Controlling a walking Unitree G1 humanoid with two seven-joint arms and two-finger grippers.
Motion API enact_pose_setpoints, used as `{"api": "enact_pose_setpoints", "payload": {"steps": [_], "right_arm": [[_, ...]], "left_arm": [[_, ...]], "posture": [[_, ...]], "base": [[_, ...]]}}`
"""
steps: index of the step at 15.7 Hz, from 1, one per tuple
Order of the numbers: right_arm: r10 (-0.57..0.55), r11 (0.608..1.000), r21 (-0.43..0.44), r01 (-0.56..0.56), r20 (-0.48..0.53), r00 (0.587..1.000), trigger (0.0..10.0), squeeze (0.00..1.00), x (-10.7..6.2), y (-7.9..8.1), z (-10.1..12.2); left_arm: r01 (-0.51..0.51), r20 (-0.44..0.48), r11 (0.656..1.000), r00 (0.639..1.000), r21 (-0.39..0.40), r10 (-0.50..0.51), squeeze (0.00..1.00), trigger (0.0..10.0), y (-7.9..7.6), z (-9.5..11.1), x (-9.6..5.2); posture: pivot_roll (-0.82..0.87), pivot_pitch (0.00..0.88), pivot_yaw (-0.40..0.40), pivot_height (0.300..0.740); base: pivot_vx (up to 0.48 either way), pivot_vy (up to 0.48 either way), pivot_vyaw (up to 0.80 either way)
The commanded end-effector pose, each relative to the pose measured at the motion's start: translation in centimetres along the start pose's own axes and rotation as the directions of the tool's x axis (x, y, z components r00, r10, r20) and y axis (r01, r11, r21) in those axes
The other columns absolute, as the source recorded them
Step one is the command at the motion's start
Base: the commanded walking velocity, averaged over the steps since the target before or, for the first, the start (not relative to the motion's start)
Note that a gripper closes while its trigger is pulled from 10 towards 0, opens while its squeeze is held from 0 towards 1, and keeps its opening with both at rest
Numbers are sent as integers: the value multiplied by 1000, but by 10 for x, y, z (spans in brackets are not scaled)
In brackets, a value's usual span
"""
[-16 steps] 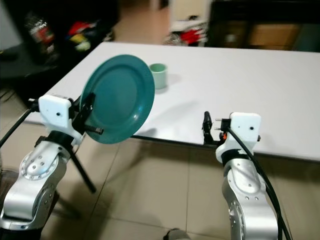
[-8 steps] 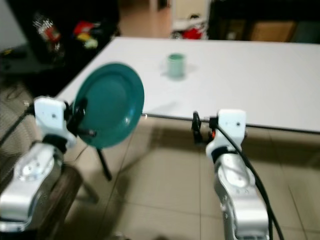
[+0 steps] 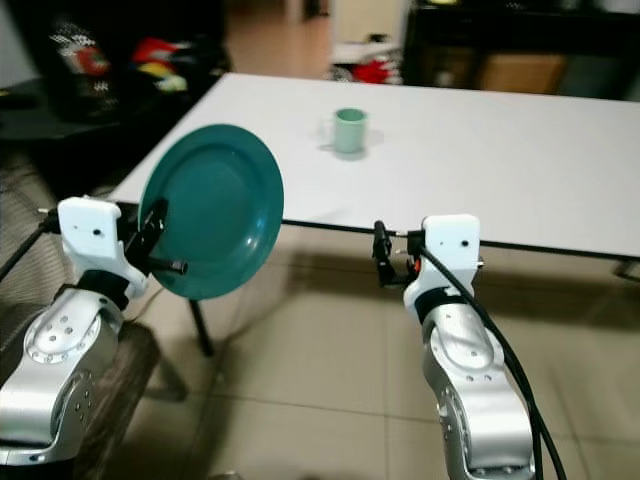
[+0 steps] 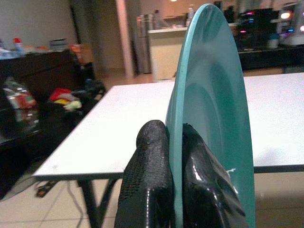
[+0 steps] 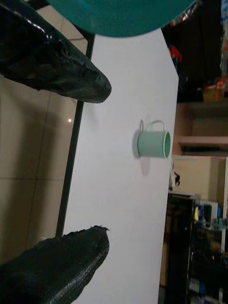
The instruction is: Setting the table
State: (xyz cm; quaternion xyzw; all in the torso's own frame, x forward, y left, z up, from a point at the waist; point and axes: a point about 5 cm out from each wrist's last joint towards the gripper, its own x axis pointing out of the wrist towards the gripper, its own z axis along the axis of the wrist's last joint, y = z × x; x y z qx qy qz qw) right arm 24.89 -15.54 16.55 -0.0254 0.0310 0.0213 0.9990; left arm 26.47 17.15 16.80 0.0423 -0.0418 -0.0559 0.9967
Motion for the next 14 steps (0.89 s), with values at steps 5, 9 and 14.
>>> {"api": "enact_pose_setpoints", "payload": {"steps": [5, 9, 14], "right_arm": [[13, 1000, -10, -13, 12, 1000, 10000, 0, 4, -2, 3], [21, 1000, -10, -21, 11, 1000, 10000, 0, 6, -2, 3], [61, 998, 4, -61, 22, 998, 10000, 0, 10, 2, 5]], "left_arm": [[9, 23, 1000, 1000, -10, -9, 0, 10000, -2, 6, 2], [6, 24, 1000, 1000, -20, -5, 0, 10000, -3, 5, 5], [-7, 56, 1000, 998, -25, 8, 0, 10000, 1, 8, 11]], "posture": [[-29, 0, 29, 740], [-34, 0, 22, 740], [-49, 0, 21, 740]], "base": [[396, 0, 0], [423, 0, 0], [435, 0, -441]]}}
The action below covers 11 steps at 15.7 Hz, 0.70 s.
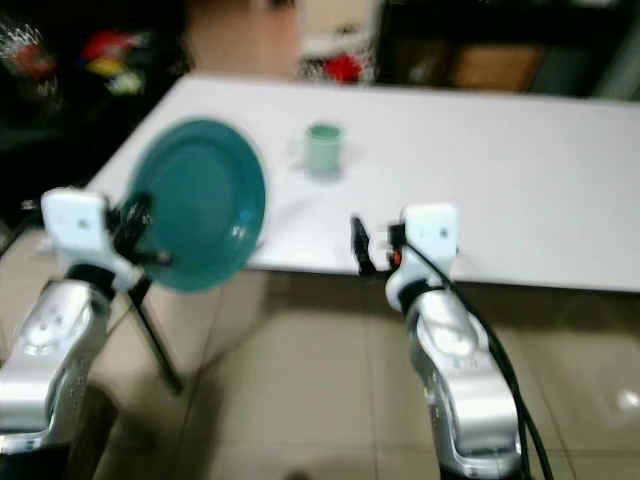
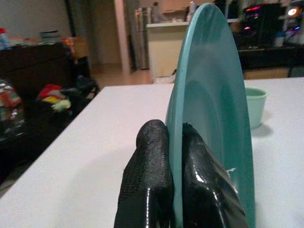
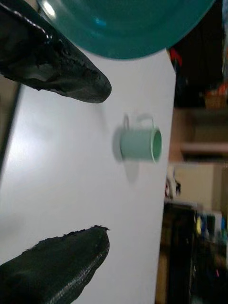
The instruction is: Setting the table
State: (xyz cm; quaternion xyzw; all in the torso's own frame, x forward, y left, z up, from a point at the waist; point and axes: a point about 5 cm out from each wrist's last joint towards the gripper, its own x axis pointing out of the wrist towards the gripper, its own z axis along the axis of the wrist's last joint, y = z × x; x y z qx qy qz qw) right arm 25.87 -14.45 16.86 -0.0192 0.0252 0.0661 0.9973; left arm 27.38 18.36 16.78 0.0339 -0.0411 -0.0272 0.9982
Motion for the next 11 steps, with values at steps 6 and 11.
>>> {"api": "enact_pose_setpoints", "payload": {"steps": [6, 11], "right_arm": [[117, 988, 104, -115, -10, 993, 10000, 0, -4, 4, -1], [233, 962, 146, -229, -8, 973, 10000, 0, -9, 15, -1]], "left_arm": [[-9, 65, 995, 998, -104, 16, 0, 10000, -1, 12, -4], [-47, 21, 975, 998, -216, 53, 0, 10000, 8, 10, -3]], "posture": [[-29, 0, 2, 740], [-18, 0, 10, 740]], "base": [[438, 0, 0], [227, 0, 0]]}}
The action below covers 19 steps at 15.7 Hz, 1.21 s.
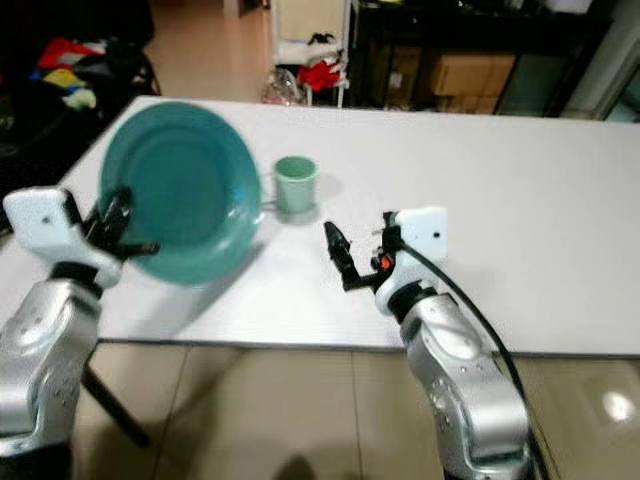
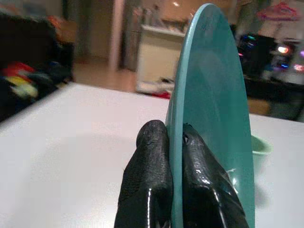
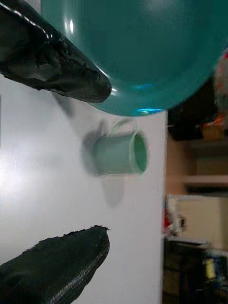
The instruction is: Setting the table
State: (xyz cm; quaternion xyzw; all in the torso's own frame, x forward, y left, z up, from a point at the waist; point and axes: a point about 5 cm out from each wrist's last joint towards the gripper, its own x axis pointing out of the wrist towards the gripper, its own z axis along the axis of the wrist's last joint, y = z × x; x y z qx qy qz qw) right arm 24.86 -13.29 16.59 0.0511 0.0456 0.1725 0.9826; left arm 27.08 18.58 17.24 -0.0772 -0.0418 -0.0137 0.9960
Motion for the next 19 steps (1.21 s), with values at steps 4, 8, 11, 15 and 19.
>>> {"api": "enact_pose_setpoints", "payload": {"steps": [4, 8, 11, 15, 19], "right_arm": [[158, 987, -25, -159, -33, 987, 10000, 0, -3, 2, 5], [291, 956, -20, -293, -68, 954, 10000, 0, -13, -6, 12], [372, 927, 4, -375, -135, 918, 10000, 0, -23, -8, 9], [401, 914, 7, -406, -167, 901, 10000, 0, -30, -11, 12], [390, 911, -31, -411, -257, 884, 10000, 0, -37, -16, 5]], "left_arm": [[-229, -240, 964, 952, -138, 192, 0, 10000, 34, -22, 1], [-290, -423, 863, 901, -414, 100, 0, 10000, 28, -42, 10], [-361, -572, 760, 820, -540, -17, 0, 10000, 19, -64, 6], [-385, -632, 743, 773, -547, -64, 0, 10000, 10, -77, 13], [-358, -686, 763, 712, -538, -149, 137, 10000, -11, -93, 19]], "posture": [[-24, 0, 27, 740], [-19, 0, 28, 740], [-25, 0, 31, 740], [-46, 0, 34, 740], [-69, 0, 48, 740]], "base": [[0, 0, 0], [0, 0, 0], [0, 0, 0], [0, 0, 0], [0, 0, 0]]}}
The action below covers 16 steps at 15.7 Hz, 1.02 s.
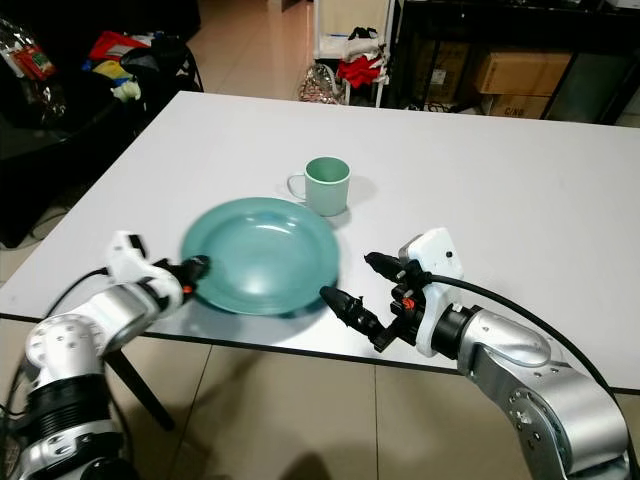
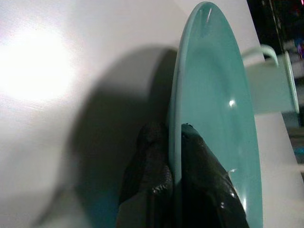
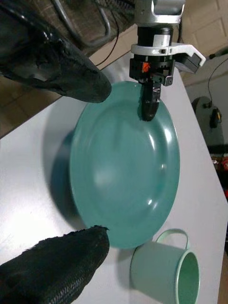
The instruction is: Setting the table
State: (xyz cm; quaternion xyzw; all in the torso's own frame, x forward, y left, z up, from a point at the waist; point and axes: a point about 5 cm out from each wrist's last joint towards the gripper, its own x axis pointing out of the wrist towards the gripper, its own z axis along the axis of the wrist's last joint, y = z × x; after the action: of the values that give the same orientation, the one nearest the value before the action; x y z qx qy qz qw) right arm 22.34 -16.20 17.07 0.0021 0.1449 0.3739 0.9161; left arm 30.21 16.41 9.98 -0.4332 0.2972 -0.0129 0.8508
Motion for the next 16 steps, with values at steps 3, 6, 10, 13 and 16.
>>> {"api": "enact_pose_setpoints", "payload": {"steps": [3, 6, 10, 13, 16], "right_arm": [[-50, 998, -41, 48, -48, 998, 10000, 0, -6, -5, -5], [-48, 998, -51, 46, -38, 998, 10000, 0, -5, -5, -4], [-36, 996, -78, 37, 10, 999, 10000, 0, -3, -7, 4], [-39, 995, -96, 39, 1, 999, 10000, 0, -4, -9, 5], [-82, 993, -88, 84, 28, 996, 10000, 0, -5, -13, 8]], "left_arm": [[-97, -116, 988, 987, 119, 111, 1000, 10000, 8, -21, 11], [-111, -93, 981, 988, 157, 127, 1000, 10000, 11, -20, 13], [-77, -19, 970, 996, 229, 84, 1000, 10000, 10, -11, 12], [-85, 0, 958, 996, 275, 88, 1000, 10000, 15, -6, 6], [-109, 31, 940, 994, 323, 105, 1000, 10000, 24, -1, 2]], "posture": [[-78, 0, 54, 740], [-76, 0, 51, 740], [-70, 0, 33, 740], [-66, 0, 31, 740], [-74, 0, 43, 740]], "base": [[0, 0, 0], [0, 0, 0], [0, 0, 0], [0, 0, 0], [0, 0, 0]]}}
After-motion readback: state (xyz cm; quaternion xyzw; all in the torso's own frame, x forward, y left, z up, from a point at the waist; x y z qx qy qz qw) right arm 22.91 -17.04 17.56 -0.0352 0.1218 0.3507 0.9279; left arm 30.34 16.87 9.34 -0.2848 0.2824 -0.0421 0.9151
